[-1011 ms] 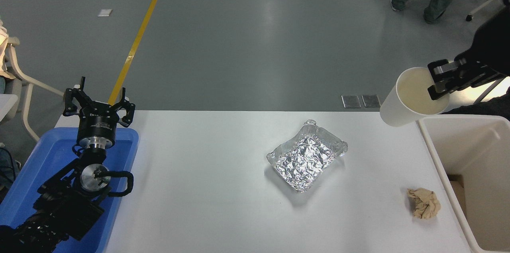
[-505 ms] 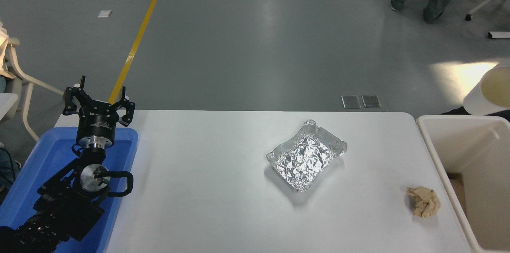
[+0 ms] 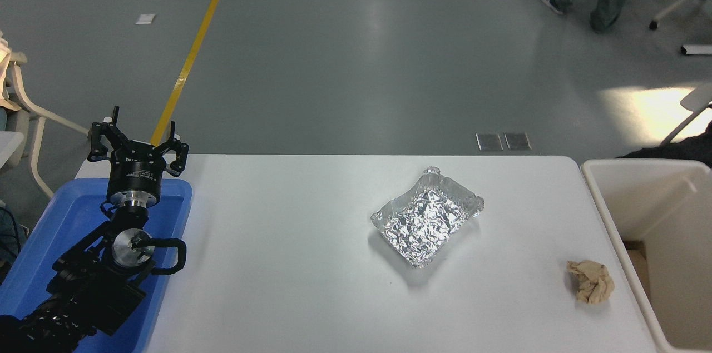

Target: Pick up paper cup place in dustbin

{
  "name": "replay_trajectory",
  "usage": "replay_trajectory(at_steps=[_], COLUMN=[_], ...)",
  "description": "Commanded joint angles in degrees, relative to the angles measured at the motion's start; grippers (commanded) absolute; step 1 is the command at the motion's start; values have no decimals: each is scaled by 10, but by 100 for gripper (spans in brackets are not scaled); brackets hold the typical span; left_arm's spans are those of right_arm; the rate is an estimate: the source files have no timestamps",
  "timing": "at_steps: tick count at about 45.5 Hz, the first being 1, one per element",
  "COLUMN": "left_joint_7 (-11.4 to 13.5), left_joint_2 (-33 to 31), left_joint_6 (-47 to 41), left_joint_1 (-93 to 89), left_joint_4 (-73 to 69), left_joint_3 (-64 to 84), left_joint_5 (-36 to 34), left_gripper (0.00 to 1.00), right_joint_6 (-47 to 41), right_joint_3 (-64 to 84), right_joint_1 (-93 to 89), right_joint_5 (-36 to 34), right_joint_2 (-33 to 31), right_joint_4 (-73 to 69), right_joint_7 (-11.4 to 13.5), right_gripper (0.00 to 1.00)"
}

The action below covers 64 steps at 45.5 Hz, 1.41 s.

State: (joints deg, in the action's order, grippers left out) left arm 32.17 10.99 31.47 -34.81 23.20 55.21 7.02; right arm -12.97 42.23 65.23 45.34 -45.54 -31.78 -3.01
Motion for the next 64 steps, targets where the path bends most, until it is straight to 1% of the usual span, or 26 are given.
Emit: replay_trajectory(at_steps=[1, 6, 12, 17, 38, 39, 40, 41, 50, 52, 55, 59, 64], left_joint_7=[0, 0, 0, 0, 0, 0, 0, 0, 0, 0, 0, 0, 0], left_joint_2=[0, 0, 0, 0, 0, 0, 0, 0, 0, 0, 0, 0, 0], left_joint_6=[0, 0, 0, 0, -1, -1, -1, -1, -1, -1, -1, -1, -1], left_joint_1=[0, 0, 0, 0, 0, 0, 0, 0, -1, -1, -1, -1, -1], left_joint_4=[-1, 0, 0, 0, 0, 0, 0, 0, 0, 0, 0, 0, -1], left_joint_3=[0, 0, 0, 0, 0, 0, 0, 0, 0, 0, 0, 0, 0], left_joint_5=[0, 0, 0, 0, 0, 0, 0, 0, 0, 0, 0, 0, 0], left_gripper=[99, 99, 99, 99, 99, 99, 99, 99, 99, 99, 99, 99, 99], right_joint_6=[38, 50, 73, 93, 89, 84, 83, 82, 77, 77, 73, 70, 69], right_joint_3=[-99, -102, -106, -106, -122, -122, -122, -122, -117, -117, -113, -87, -3], right_joint_1=[-205, -227, -244, -249, -258, -258, -258, -256, -243, -231, -197, -125, -1], right_joint_5=[-118, -146, -150, -149, -148, -148, -148, -149, -146, -143, -138, -107, -64], right_joint_2=[98, 124, 141, 145, 153, 150, 149, 149, 141, 131, 101, 55, -8], right_joint_4=[158, 167, 167, 165, 162, 161, 160, 158, 124, 110, 74, -8, -123], right_joint_7=[3, 12, 14, 16, 16, 15, 14, 13, 11, 11, 12, 14, 15], right_gripper=[0, 0, 0, 0, 0, 29, 70, 100, 100, 100, 100, 100, 100])
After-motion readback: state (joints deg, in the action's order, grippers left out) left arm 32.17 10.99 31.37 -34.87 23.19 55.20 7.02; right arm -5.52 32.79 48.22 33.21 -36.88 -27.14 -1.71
